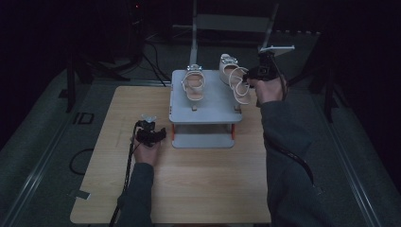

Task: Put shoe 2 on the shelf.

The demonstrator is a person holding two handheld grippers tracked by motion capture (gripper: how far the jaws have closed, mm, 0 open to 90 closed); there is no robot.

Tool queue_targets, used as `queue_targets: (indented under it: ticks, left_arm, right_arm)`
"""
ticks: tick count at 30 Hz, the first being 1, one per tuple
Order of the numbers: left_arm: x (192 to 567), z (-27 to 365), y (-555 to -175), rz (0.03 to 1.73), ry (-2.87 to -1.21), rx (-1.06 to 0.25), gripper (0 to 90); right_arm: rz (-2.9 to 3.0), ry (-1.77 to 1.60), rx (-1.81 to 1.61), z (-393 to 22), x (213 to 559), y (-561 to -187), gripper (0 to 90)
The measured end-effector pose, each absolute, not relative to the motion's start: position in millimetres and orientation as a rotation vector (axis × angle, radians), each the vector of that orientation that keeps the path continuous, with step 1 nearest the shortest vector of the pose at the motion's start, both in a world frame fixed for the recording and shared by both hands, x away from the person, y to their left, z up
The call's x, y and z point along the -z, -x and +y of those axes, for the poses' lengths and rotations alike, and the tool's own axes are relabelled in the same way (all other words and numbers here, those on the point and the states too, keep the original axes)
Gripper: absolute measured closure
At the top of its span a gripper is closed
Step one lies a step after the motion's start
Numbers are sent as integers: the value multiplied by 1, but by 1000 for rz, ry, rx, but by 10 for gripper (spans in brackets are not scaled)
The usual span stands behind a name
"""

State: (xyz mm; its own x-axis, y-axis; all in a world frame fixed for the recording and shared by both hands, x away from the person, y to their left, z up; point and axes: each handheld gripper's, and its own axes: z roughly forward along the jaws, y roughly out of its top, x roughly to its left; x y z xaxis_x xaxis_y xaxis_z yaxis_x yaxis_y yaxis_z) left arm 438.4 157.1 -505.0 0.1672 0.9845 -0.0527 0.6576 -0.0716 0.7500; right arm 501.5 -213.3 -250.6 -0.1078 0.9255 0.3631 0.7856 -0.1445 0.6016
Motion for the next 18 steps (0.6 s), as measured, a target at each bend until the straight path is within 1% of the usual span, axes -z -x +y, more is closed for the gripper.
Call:
queue_targets:
  ticks: [18]
  left_arm:
    - [505,156,-438,1559,-1808,-654,411]
  right_arm:
    - [1944,-1981,-1050,-183,257,-519,856]
